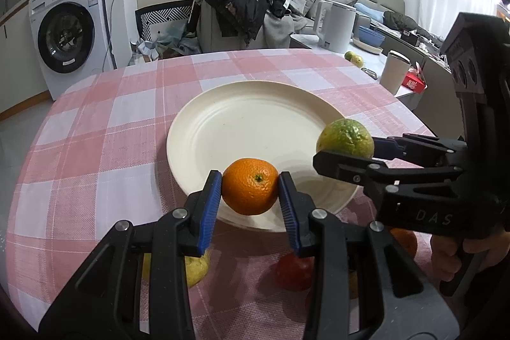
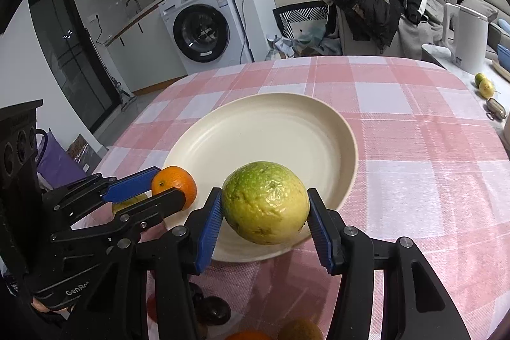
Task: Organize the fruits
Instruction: 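Lower both held fruits onto the cream plate and open both tools, then withdraw both open tools from the plate toward the remaining fruits, then grasp the large orange with the right tool while the left tool grasps the wrinkled yellow fruit, then carry both fruits onto the cream plate and open both tools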
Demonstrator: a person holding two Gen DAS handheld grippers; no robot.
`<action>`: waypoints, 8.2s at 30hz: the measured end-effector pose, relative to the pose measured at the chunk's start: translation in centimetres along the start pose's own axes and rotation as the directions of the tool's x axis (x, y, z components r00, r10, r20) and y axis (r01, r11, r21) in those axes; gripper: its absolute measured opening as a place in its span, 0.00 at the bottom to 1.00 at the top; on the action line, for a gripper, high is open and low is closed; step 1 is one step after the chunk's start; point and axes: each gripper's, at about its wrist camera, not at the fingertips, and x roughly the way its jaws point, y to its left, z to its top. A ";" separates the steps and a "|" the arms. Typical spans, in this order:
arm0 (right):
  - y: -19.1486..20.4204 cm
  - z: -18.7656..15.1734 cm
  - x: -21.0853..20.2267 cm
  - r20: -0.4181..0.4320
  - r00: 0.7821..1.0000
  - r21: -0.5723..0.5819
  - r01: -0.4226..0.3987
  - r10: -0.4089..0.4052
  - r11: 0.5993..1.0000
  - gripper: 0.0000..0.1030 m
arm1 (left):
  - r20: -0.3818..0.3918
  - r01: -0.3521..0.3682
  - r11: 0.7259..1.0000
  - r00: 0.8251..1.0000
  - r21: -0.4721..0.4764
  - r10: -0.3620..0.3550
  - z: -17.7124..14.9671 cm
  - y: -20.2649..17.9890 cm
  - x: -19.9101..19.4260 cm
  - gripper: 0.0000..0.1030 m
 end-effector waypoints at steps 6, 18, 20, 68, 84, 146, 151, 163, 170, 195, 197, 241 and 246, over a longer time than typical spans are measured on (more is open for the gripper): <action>0.1 0.0 0.9 -0.019 1.000 -0.010 0.005 -0.005 1.000 0.51 | -0.016 0.006 1.000 1.000 -0.004 -0.006 -0.2 0.2 0.7 0.33; 0.0 0.0 -1.8 0.047 0.996 -0.001 0.070 -0.070 0.998 0.85 | 0.040 -0.058 0.998 0.997 0.004 0.058 -0.2 0.6 -2.3 0.64; 0.1 -0.2 -2.6 0.064 0.994 -0.007 0.093 -0.092 0.996 0.91 | 0.073 -0.064 0.998 0.995 -0.001 0.064 -0.5 0.7 -3.9 0.77; 1.8 -7.3 -5.4 -0.164 0.983 -0.099 0.062 -0.078 0.993 0.91 | 0.020 -0.081 0.997 0.997 -0.001 0.081 -4.9 1.5 -8.2 0.99; 2.1 -8.2 -4.7 -0.238 0.971 -0.133 -0.028 -0.004 0.991 0.68 | 0.001 -0.080 0.997 0.997 0.004 0.080 -5.2 1.5 -7.3 0.99; 1.2 -6.8 -7.8 0.001 1.000 -0.098 -0.029 0.029 0.995 0.38 | -0.151 -0.079 0.986 0.987 -0.144 0.057 -4.5 5.3 -0.9 0.49; 1.2 -6.8 -7.8 0.001 1.000 -0.098 -0.029 0.029 0.995 0.38 | -0.135 -0.061 0.992 0.990 -0.114 0.045 -4.6 4.8 -1.1 0.48; 1.0 -6.8 -7.8 0.006 1.000 -0.094 -0.024 0.025 0.995 0.38 | -0.096 -0.059 0.996 0.994 -0.069 0.053 -4.8 3.8 -2.5 0.48; 0.6 -6.7 -7.6 0.006 1.000 -0.082 -0.018 0.018 0.996 0.38 | -0.072 -0.056 0.995 0.996 -0.077 0.050 -4.9 4.1 -3.2 0.47; 0.4 -3.3 -6.0 0.007 1.000 -0.030 -0.026 0.026 0.999 0.38 | 0.017 -0.024 0.999 1.000 -0.037 0.024 -3.1 1.8 -5.1 0.48; 0.5 -3.0 -5.7 0.007 0.999 -0.025 -0.032 0.032 0.999 0.38 | 0.021 -0.019 0.999 1.000 -0.032 0.020 -2.8 1.5 -4.9 0.48; -0.1 0.4 -0.6 -0.034 0.999 -0.026 0.010 -0.010 1.000 0.38 | -0.047 -0.018 1.000 0.999 0.017 0.019 0.4 1.1 2.2 0.48; 0.4 -0.2 -0.2 -0.060 0.998 -0.035 -0.003 0.001 0.999 0.38 | -0.048 -0.018 0.999 0.999 0.040 0.020 0.2 0.7 2.5 0.48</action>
